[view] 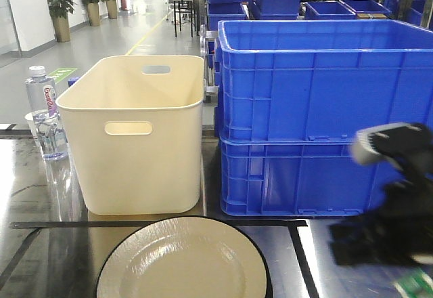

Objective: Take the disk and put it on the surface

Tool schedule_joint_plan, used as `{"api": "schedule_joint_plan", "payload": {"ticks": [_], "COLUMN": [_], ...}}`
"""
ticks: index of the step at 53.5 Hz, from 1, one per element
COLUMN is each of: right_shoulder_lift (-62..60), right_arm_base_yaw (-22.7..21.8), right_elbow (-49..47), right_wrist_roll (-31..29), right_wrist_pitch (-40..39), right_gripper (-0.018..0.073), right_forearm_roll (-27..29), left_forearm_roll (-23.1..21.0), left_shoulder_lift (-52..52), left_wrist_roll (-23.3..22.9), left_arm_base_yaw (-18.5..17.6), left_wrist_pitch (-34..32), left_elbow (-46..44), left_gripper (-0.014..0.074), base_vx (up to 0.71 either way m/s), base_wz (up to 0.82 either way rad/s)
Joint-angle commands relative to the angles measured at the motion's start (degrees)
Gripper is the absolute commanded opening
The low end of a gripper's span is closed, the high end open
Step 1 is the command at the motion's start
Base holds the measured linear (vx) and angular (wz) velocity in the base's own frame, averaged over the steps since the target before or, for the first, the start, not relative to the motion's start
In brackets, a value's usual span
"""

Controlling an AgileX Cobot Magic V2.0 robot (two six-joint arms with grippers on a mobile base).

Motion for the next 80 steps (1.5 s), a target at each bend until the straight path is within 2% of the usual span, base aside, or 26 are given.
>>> {"api": "schedule_joint_plan", "payload": {"ticks": [1, 6, 10, 15, 21, 30, 32, 36, 80], "right_shoulder_lift": [-10.37, -20.9, -28.73, -39.27, -51.35, -64.74, -65.05, -64.67, -64.45], "right_arm_base_yaw": [-0.25, -1.1, -4.5, -10.03, -14.89, -16.2, -16.2, -16.01, -16.21], "right_elbow": [7.75, 17.84, 26.9, 36.34, 45.95, 58.24, 60.79, 60.45, 60.57], "right_wrist_roll": [6.55, 11.75, 15.99, 18.44, 18.29, 17.3, 17.39, 17.54, 17.49], "right_wrist_pitch": [-13.77, -22.56, -29.07, -33.1, -33.14, -33.49, -36.06, -30.34, -30.3], "right_gripper": [-0.0013, -0.0011, -0.0011, -0.0009, -0.0008, -0.0008, -0.0008, -0.0008, -0.0008], "right_forearm_roll": [-8.1, -16.19, -20.24, -20.82, -20.82, -20.82, -20.82, -20.48, -20.37], "left_forearm_roll": [0.42, 0.42, 0.42, 0.42, 0.42, 0.42, 0.42, 0.42, 0.42], "left_shoulder_lift": [-0.86, -0.86, -0.86, -0.86, -0.86, -0.86, -0.73, -0.75, -0.81], "left_wrist_roll": [0.15, 0.15, 0.15, 0.15, 0.15, 0.15, 0.15, 0.15, 0.15], "left_arm_base_yaw": [-0.02, -0.02, -0.02, -0.02, -0.02, -0.02, -0.02, -0.02, -0.02], "left_wrist_pitch": [-5.07, -5.07, -5.07, -5.07, -5.07, -5.07, -5.12, -4.91, -4.89], "left_elbow": [-1.14, -1.14, -1.14, -1.14, -1.14, -1.14, -1.14, -1.14, -1.14], "left_gripper": [-0.0008, -0.0008, -0.0008, -0.0008, -0.0008, -0.0008, -0.0008, -0.0008, -0.0008], "base_vx": [0.0, 0.0, 0.0, 0.0, 0.0, 0.0, 0.0, 0.0, 0.0], "base_wz": [0.0, 0.0, 0.0, 0.0, 0.0, 0.0, 0.0, 0.0, 0.0]}}
